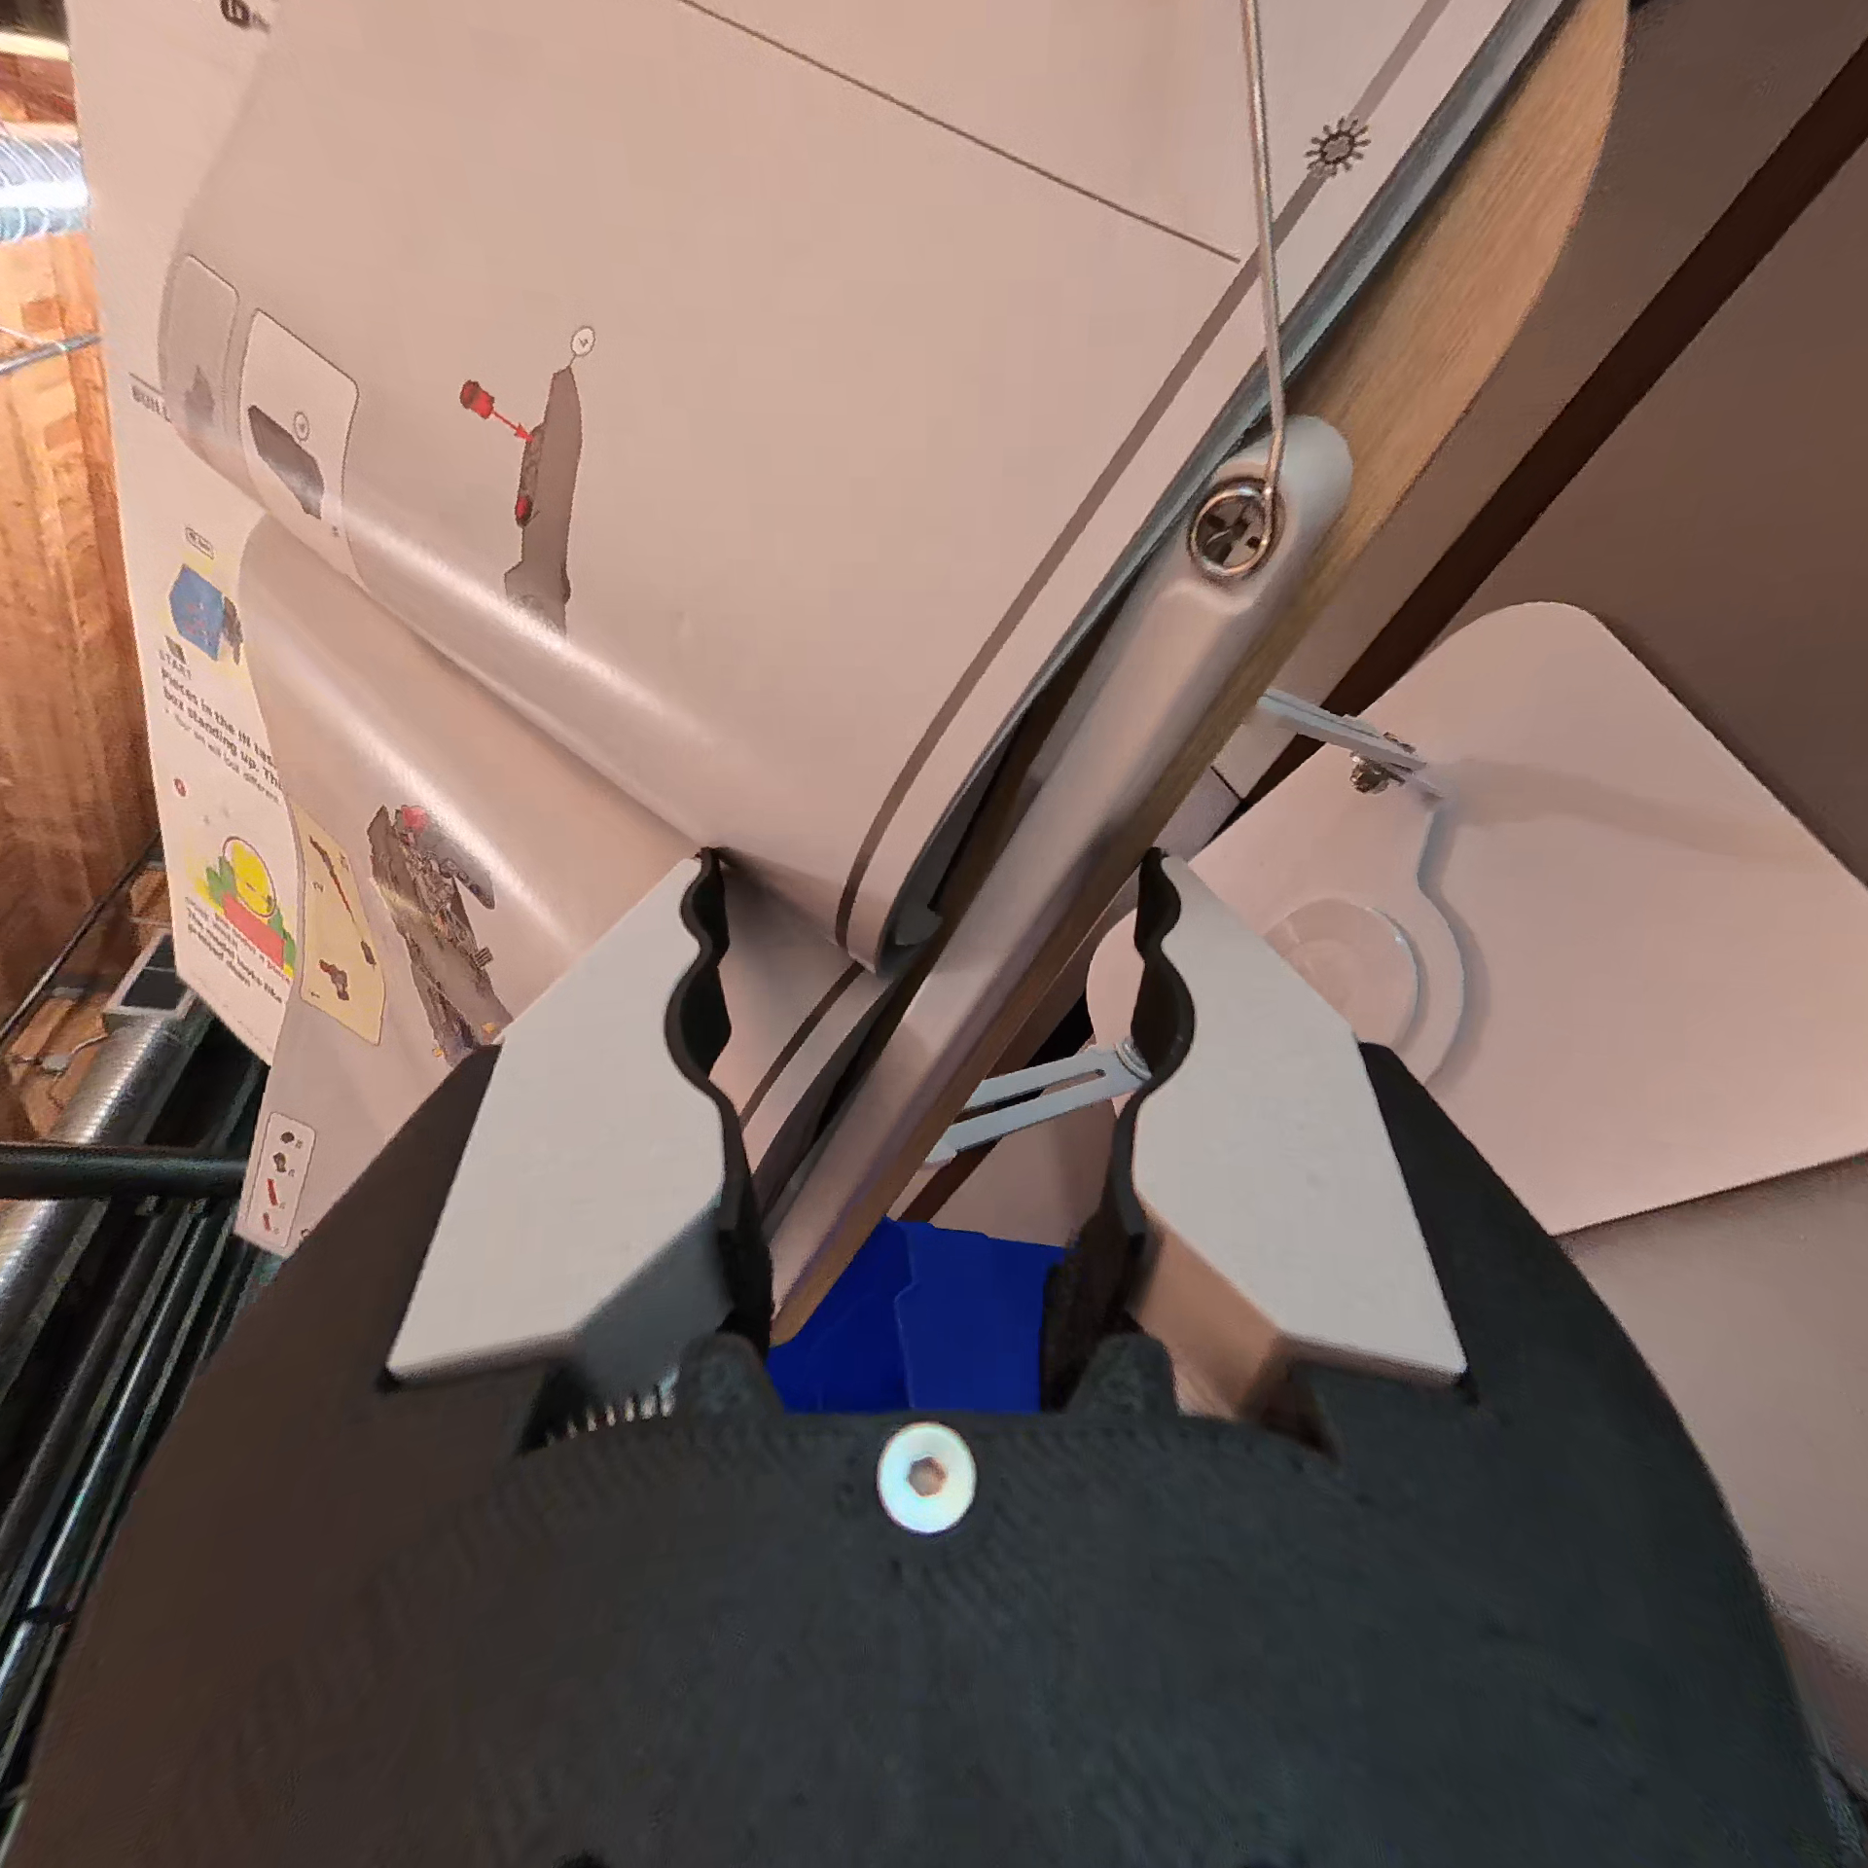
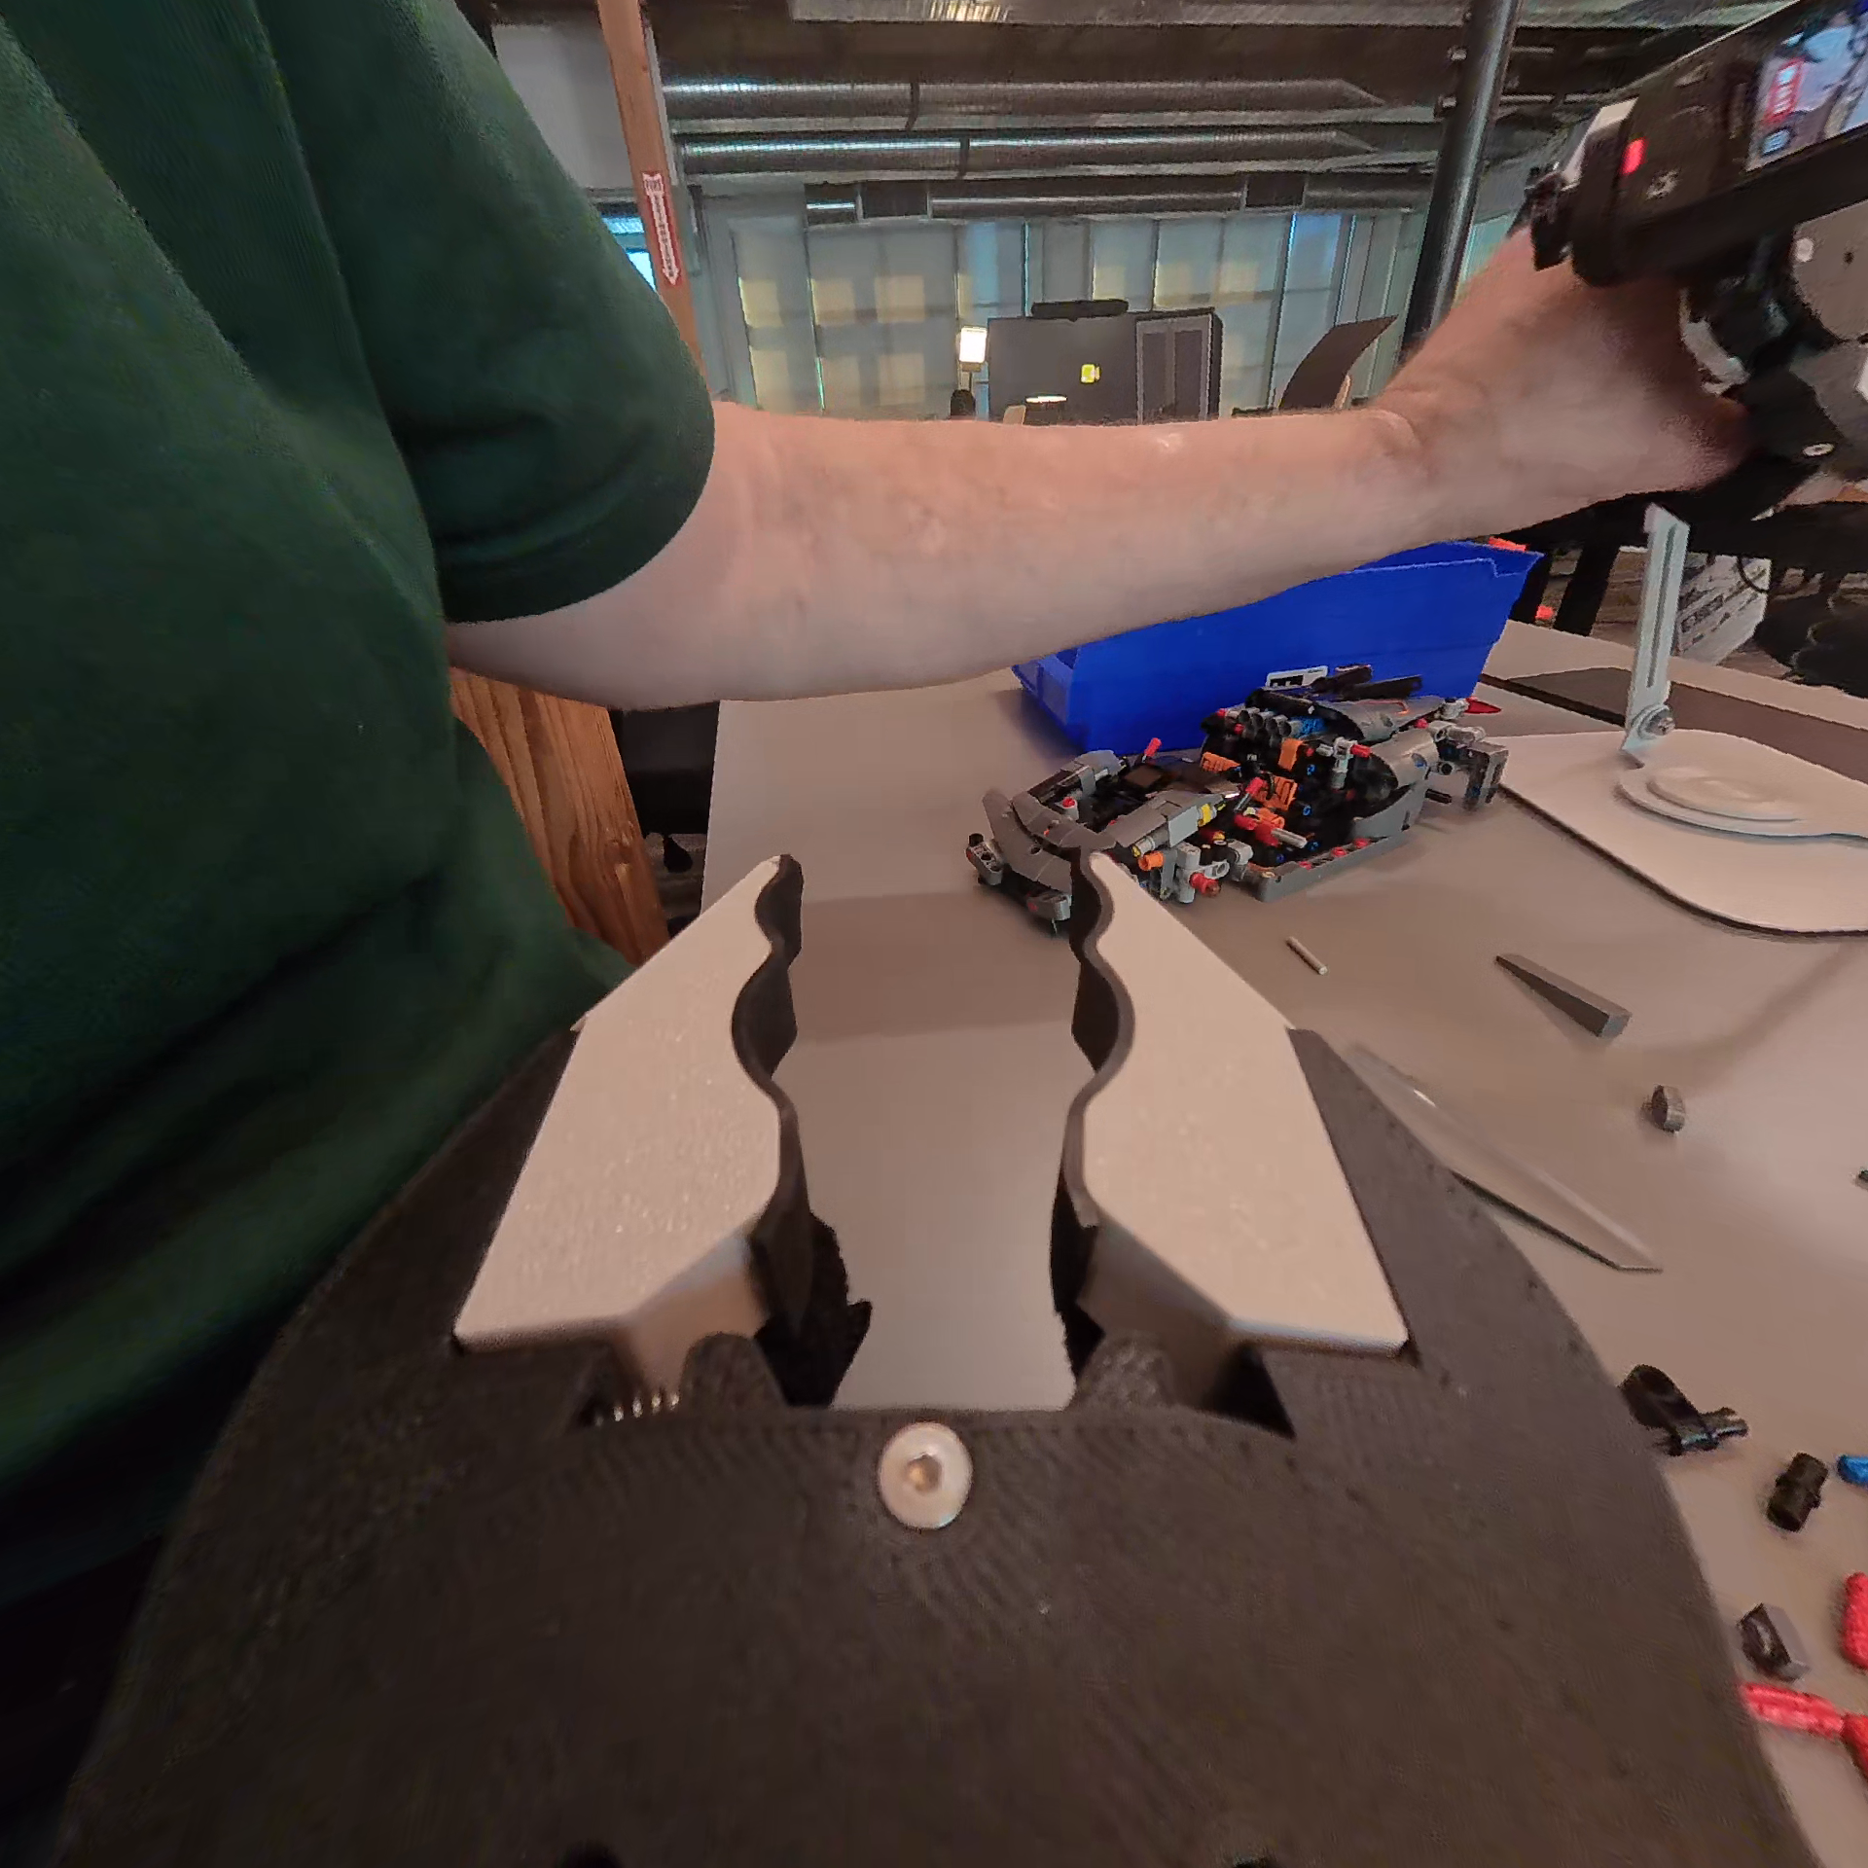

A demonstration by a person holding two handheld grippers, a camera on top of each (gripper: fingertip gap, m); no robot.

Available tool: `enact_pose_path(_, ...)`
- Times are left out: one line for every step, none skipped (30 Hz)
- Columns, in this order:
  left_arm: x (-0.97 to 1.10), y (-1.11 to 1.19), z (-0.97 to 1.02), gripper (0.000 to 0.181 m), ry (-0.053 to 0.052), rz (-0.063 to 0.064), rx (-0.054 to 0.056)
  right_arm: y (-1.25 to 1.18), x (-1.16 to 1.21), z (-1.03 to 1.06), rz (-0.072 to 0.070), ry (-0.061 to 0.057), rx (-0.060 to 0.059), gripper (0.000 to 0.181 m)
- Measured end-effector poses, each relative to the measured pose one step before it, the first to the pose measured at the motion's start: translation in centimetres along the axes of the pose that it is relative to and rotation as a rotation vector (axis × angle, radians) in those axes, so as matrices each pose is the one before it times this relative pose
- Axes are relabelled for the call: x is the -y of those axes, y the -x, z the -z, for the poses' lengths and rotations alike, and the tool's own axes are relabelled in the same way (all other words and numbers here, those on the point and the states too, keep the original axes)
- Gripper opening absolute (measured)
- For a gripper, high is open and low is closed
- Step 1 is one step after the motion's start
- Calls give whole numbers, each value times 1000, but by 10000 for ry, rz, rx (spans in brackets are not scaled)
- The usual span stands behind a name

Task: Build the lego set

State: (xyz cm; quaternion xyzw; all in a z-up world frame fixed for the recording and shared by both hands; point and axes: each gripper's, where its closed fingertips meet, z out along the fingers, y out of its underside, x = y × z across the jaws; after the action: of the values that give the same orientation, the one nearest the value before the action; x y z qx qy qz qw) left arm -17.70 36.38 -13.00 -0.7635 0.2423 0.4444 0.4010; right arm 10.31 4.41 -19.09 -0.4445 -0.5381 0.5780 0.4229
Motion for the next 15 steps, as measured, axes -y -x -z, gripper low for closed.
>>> enact_pose_path(190, 3, -201, 79, 42, 133, 55, -1, -47, -33, 8, 32, -9, 53)
enact_pose_path(216, -28, -218, 79, 64, 79, 78, -13, -18, -31, 10, 19, -11, 53)
enact_pose_path(240, -32, -219, 79, 89, 77, 76, -12, -23, -30, 6, 16, -5, 53)
enact_pose_path(283, -24, -274, 79, 81, 94, 60, 0, -28, -28, 3, 19, 2, 53)
enact_pose_path(304, -12, -311, 79, 73, 103, 38, 9, -18, -16, 10, 12, 1, 53)
enact_pose_path(376, -43, -287, 79, 37, 155, -20, 13, -25, -35, 14, 16, 3, 53)
enact_pose_path(409, -91, -188, 79, -18, 155, -105, 58, -49, -47, 17, 33, 26, 53)
enact_pose_path(263, -53, -52, 78, -7, 79, -124, 75, -47, -47, 40, 31, 27, 53)
enact_pose_path(130, -46, 75, 78, -49, 74, -133, 90, -25, -27, 59, 14, 20, 53)
enact_pose_path(19, -68, 201, 78, -112, 2, -135, 73, 13, 8, 59, -12, 12, 54)
enact_pose_path(-150, -13, 349, 77, -63, -75, -100, 60, 47, 28, 42, -35, 10, 54)
enact_pose_path(-69, 12, 573, 77, -101, -35, -102, 14, 81, 56, 20, -58, 2, 54)
enact_pose_path(89, 209, 839, 78, -188, -55, -4, -43, 123, 86, 8, -72, -23, 55)
enact_pose_path(-36, 401, 943, 78, -126, -110, 72, 21, 141, 101, 11, -84, 5, 56)
enact_pose_path(-381, 577, 1001, 80, 66, -65, 120, 73, 163, 97, 39, -92, 33, 56)
